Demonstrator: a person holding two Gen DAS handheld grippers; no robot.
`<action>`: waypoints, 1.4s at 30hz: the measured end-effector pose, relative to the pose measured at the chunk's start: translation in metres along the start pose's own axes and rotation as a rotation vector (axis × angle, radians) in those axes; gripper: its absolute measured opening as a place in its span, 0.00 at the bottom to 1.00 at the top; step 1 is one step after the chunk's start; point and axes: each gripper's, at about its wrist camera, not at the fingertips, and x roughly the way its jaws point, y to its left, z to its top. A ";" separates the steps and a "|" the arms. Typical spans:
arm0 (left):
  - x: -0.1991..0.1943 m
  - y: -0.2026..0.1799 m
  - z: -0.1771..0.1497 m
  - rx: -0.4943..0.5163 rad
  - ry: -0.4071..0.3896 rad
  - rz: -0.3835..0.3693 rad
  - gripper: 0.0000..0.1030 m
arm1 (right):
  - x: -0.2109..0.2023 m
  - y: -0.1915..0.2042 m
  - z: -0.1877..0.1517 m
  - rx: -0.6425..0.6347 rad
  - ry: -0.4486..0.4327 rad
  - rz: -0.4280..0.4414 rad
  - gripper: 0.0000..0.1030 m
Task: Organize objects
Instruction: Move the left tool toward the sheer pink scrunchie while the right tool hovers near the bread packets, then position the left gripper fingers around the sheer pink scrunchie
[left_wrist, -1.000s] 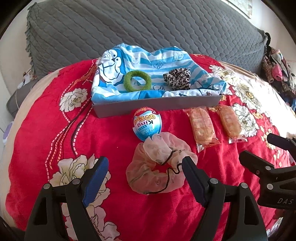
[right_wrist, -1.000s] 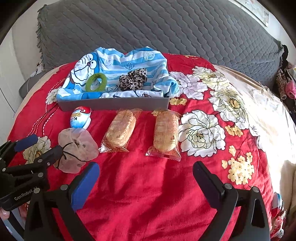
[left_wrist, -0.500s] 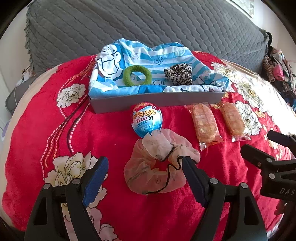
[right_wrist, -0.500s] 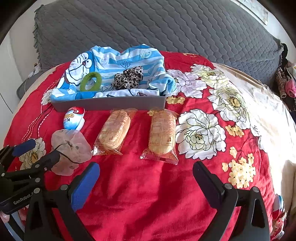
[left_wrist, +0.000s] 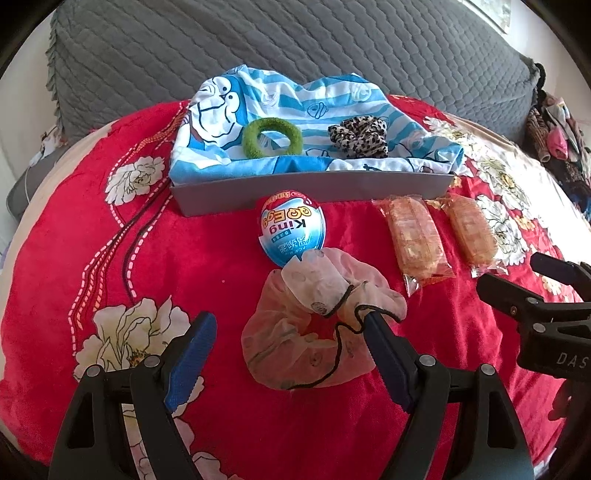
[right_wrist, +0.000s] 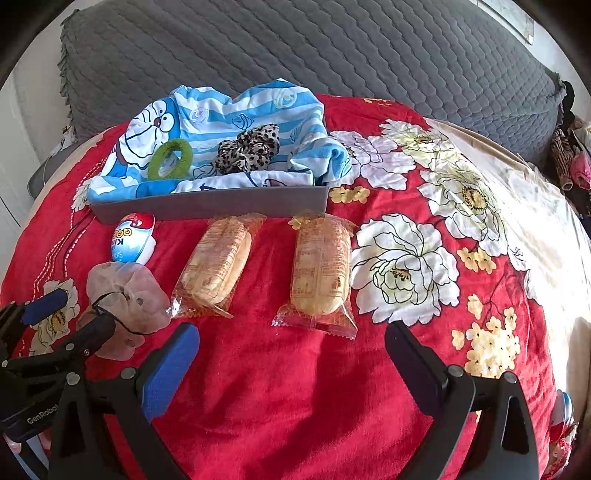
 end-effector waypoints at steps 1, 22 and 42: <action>0.001 0.000 0.000 0.000 0.000 0.001 0.80 | 0.001 -0.001 0.000 0.001 0.001 -0.001 0.99; 0.016 0.004 -0.003 -0.019 0.017 -0.009 0.80 | 0.022 -0.003 0.003 -0.006 0.020 -0.012 0.99; 0.027 0.005 -0.003 -0.037 0.022 -0.020 0.80 | 0.039 -0.010 0.007 0.023 0.035 -0.020 0.98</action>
